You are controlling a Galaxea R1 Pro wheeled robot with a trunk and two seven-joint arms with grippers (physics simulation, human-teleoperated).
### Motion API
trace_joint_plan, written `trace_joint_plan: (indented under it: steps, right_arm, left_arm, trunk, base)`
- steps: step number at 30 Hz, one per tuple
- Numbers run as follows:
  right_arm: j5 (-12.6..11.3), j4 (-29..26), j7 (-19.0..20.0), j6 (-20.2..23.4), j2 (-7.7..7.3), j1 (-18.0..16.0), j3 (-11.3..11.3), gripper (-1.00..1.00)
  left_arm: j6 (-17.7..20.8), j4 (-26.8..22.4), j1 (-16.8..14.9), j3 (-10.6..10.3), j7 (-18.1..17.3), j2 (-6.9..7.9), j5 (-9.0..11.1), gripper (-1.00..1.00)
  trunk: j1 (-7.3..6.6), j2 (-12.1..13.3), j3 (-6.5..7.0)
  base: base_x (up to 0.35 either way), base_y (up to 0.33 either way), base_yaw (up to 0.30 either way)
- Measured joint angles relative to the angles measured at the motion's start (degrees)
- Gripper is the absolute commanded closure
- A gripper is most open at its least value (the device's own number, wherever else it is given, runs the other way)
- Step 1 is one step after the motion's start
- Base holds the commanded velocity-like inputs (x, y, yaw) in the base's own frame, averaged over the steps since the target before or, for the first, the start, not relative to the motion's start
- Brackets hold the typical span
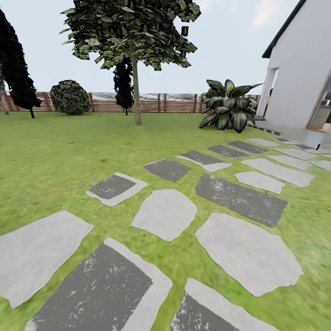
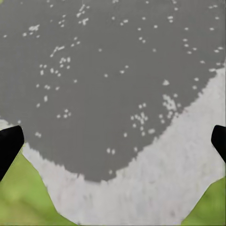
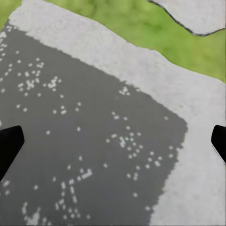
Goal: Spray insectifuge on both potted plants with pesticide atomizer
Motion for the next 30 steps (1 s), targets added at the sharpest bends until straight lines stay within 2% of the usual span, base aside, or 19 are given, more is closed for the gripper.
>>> trace_joint_plan:
  steps: [13, 30]
  right_arm:
    - [0.0, 0.0, 0.0, 0.0, 0.0, 0.0, 0.0, -1.0]
    - [-0.1, 0.0, 0.1, 0.0, 0.0, 0.0, 0.0, -1.0]
  left_arm:
    - [0.0, 0.0, 0.0, 0.0, 0.0, -0.03, 0.0, -1.0]
    - [0.0, 0.0, 0.0, 0.0, 0.0, -0.07, 0.0, -1.0]
  trunk:
    - [0.0, 0.0, 0.0]
    - [0.0, 0.0, 0.0]
  base:
    - [0.339, 0.0, -0.017]
    - [0.339, 0.0, -0.28]
